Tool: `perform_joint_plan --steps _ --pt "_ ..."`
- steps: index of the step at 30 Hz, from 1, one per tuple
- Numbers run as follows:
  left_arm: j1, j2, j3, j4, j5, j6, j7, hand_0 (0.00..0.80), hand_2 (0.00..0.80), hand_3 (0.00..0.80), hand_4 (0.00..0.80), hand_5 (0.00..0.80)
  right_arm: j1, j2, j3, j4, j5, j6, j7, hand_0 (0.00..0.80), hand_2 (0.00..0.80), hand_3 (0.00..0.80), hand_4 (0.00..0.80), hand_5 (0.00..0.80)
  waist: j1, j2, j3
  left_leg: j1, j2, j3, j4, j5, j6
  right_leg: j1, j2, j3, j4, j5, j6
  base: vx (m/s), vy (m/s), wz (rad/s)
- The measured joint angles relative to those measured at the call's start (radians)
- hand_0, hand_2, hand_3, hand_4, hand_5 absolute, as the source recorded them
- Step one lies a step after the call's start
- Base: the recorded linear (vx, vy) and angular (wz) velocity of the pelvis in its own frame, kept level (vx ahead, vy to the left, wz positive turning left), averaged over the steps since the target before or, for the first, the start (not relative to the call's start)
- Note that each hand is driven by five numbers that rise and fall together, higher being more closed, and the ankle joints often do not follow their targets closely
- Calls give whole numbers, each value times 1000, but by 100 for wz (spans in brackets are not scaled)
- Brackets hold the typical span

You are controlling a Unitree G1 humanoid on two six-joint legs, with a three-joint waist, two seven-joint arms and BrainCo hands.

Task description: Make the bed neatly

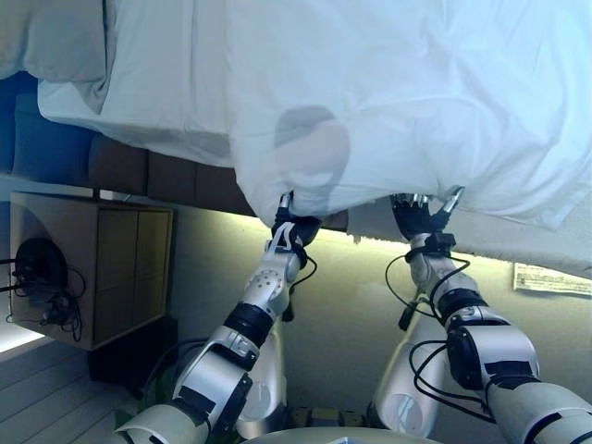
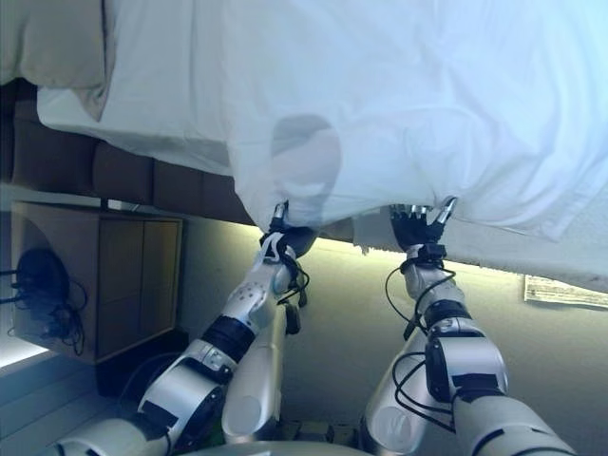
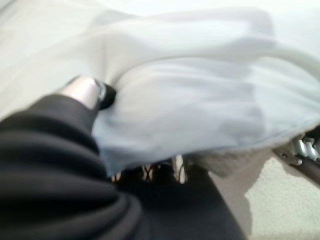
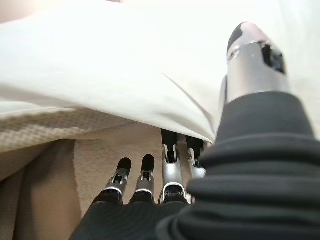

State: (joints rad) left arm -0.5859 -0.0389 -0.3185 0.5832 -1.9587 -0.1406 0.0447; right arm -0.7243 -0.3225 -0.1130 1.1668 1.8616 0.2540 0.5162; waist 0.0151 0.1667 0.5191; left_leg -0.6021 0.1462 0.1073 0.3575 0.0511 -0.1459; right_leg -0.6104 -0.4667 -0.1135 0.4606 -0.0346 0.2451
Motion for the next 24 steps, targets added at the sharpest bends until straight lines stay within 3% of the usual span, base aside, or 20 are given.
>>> perform_joint_plan --steps 11,16,20,24 --pt "29 2 5 -19 1 28 0 800 800 800 800 800 45 -45 -130 32 -1 0 -18 0 0 0 0 0 0 -1 0 -2 15 4 1 -4 -7 1 11 -2 -16 16 5 6 -20 -3" --pt "31 29 97 -18 2 51 -1 800 800 800 800 800 63 -125 -229 32 9 4 11 0 0 0 0 0 -2 -1 1 5 34 4 2 -6 -9 17 31 -7 -33 24 1 1 -108 -7" --pt "49 60 108 -14 2 75 -1 800 800 800 800 800 66 -172 -229 -19 9 -11 10 0 0 0 0 0 -5 -3 2 13 53 2 2 -6 -11 31 55 -7 -60 41 -7 3 -124 -13" --pt "42 61 146 -5 3 100 -2 800 800 800 800 800 64 -175 -229 -73 10 -35 -11 800 800 800 800 800 -2 -6 3 13 67 0 2 -6 -12 35 74 -11 -74 48 -18 -6 -113 -9"
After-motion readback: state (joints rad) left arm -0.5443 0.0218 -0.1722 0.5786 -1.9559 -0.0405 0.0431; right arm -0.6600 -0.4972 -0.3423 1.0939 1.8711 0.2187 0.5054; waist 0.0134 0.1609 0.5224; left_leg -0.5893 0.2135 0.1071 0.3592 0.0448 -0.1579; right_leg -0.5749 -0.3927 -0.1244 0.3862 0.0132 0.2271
